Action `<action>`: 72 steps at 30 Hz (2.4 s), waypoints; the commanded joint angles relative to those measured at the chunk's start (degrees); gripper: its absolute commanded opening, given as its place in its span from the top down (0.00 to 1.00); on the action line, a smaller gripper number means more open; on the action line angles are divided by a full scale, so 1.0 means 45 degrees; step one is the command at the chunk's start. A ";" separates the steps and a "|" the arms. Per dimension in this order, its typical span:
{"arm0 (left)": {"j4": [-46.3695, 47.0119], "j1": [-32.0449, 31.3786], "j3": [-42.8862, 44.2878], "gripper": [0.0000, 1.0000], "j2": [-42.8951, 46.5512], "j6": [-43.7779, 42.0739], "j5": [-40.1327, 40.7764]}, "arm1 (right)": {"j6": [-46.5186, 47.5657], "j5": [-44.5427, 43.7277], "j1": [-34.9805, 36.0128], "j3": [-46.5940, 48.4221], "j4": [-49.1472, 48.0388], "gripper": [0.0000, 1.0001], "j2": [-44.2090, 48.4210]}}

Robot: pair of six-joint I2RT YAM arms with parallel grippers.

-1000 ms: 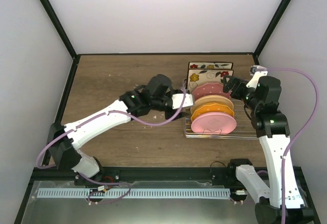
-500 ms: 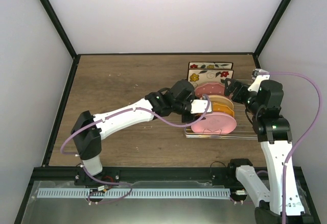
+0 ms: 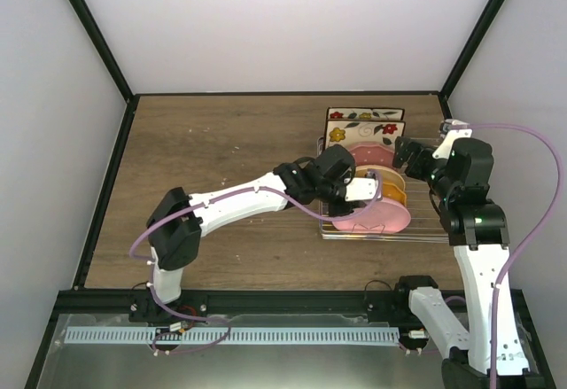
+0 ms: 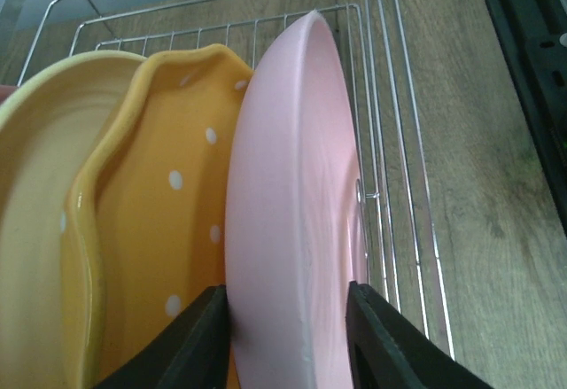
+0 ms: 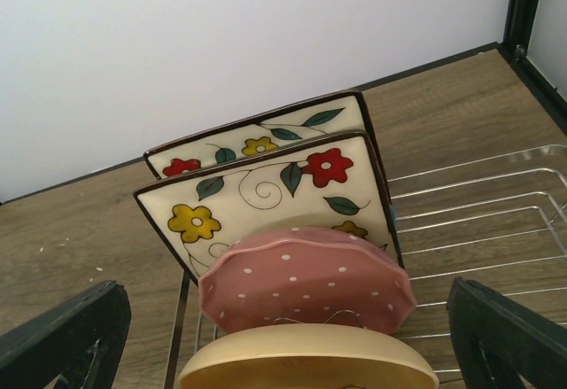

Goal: Unload the plates from the dish rack

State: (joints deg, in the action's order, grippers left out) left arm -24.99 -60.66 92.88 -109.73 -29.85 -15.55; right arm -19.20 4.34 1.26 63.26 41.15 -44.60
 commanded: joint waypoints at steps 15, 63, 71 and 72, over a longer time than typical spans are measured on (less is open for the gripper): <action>-0.1204 -0.0430 0.2917 0.96 0.0273 0.0788 0.2962 | 0.0383 -0.1345 -0.0084 0.0723 0.0238 0.00 0.0453; 0.3946 1.7092 -0.5322 0.96 0.1692 1.4328 -0.2710 | -0.0811 -0.1635 -0.0082 0.1924 -0.1446 0.00 -0.0817; 0.4000 1.7134 -0.5217 0.96 0.0653 1.4845 -0.1162 | -0.0929 -0.1710 -0.0075 0.2059 -0.0989 0.00 -0.0597; 0.3868 1.7145 -0.5260 0.96 0.0593 1.4854 -0.0989 | -0.0950 -0.1753 -0.0083 0.2055 -0.0956 0.00 -0.0553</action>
State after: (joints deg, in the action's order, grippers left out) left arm -9.50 16.25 69.14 -106.06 34.61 -23.00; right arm -23.03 -2.81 1.21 69.73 35.24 -48.36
